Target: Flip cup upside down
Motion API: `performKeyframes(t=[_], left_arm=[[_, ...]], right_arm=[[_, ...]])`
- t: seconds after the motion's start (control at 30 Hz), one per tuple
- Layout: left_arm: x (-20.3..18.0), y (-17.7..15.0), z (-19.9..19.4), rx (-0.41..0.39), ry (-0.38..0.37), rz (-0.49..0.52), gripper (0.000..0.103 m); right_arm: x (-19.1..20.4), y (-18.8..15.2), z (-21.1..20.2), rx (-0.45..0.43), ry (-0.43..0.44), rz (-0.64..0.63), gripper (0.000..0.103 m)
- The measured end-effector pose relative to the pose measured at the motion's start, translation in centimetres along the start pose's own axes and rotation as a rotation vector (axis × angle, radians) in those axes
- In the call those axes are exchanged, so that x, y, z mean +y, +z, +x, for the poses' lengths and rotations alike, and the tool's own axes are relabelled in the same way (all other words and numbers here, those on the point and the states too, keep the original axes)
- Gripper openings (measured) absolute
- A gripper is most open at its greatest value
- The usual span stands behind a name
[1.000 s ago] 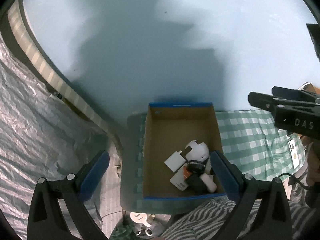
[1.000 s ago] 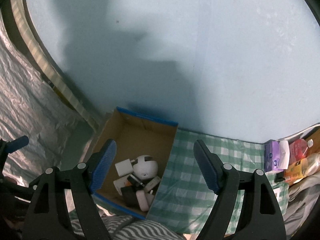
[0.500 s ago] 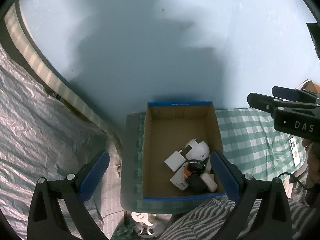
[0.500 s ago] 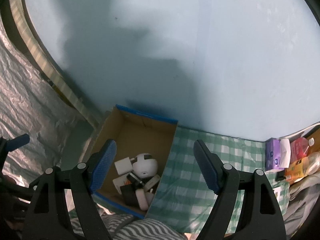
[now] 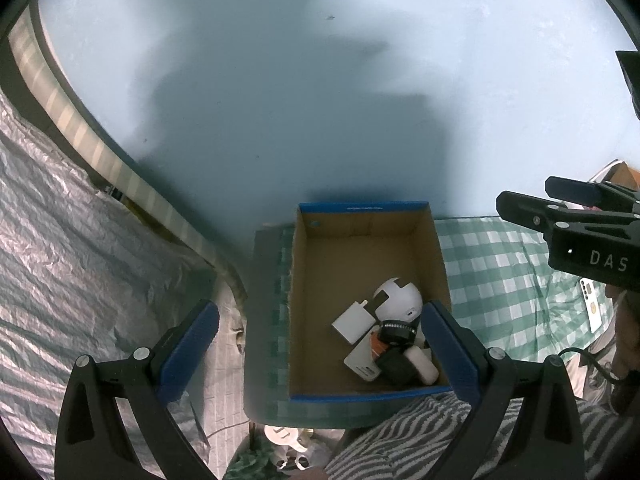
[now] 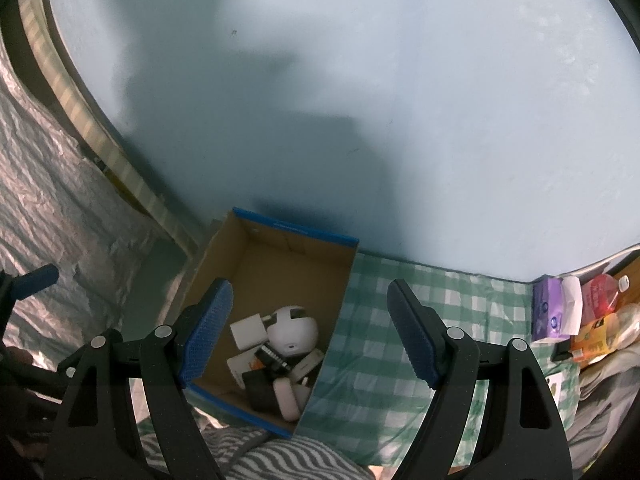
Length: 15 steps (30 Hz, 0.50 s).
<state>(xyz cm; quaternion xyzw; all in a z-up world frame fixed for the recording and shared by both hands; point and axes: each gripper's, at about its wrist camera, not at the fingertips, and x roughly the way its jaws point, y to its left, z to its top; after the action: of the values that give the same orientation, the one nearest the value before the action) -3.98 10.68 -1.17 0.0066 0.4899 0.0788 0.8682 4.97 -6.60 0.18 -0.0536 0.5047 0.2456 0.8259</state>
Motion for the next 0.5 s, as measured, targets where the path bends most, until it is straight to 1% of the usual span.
performKeyframes(t=[0.5], left_arm=[[0.15, 0.12, 0.05, -0.001, 0.002, 0.007, 0.102]], right_arm=[[0.13, -0.13, 0.15, 0.003, -0.001, -0.001, 0.079]])
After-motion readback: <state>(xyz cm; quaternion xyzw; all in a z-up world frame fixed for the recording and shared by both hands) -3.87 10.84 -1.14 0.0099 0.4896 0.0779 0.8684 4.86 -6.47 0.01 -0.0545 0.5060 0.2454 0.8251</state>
